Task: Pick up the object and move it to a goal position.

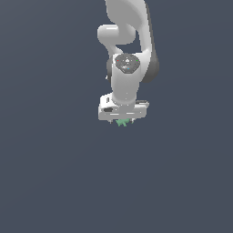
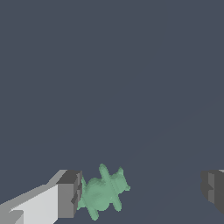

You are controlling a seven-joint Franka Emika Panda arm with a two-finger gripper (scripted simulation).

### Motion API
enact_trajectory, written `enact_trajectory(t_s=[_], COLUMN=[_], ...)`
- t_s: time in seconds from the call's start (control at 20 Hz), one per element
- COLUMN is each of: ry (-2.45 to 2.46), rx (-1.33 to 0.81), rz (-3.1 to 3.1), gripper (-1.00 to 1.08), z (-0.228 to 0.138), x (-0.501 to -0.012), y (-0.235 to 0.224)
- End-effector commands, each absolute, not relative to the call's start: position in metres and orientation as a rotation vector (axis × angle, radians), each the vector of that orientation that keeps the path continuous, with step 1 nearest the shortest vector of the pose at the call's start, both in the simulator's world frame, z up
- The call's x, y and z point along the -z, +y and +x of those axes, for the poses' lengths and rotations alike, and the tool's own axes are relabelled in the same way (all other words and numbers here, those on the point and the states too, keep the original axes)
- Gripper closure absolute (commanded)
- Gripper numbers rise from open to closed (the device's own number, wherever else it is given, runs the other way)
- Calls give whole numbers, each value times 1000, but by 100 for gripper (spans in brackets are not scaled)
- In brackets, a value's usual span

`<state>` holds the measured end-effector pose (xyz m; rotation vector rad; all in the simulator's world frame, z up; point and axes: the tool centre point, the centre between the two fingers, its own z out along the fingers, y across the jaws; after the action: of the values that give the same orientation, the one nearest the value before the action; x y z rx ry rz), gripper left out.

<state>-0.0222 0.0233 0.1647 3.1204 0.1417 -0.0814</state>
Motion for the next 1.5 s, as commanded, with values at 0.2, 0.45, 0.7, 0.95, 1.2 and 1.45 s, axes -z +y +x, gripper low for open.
enact_trajectory(t_s=[0.2, 0.45, 0.7, 0.95, 1.2, 1.45], ry=[156, 186, 171, 107, -5, -166], rx=[98, 128, 125, 121, 113, 102], rz=[3119, 3116, 3117, 3120, 3123, 3120], gripper=[-92, -92, -92, -92, -92, -92], z=[-24, -28, -28, -32, -37, -46], x=[-162, -156, -156, -152, -146, -137], y=[21, 16, 17, 19, 24, 29])
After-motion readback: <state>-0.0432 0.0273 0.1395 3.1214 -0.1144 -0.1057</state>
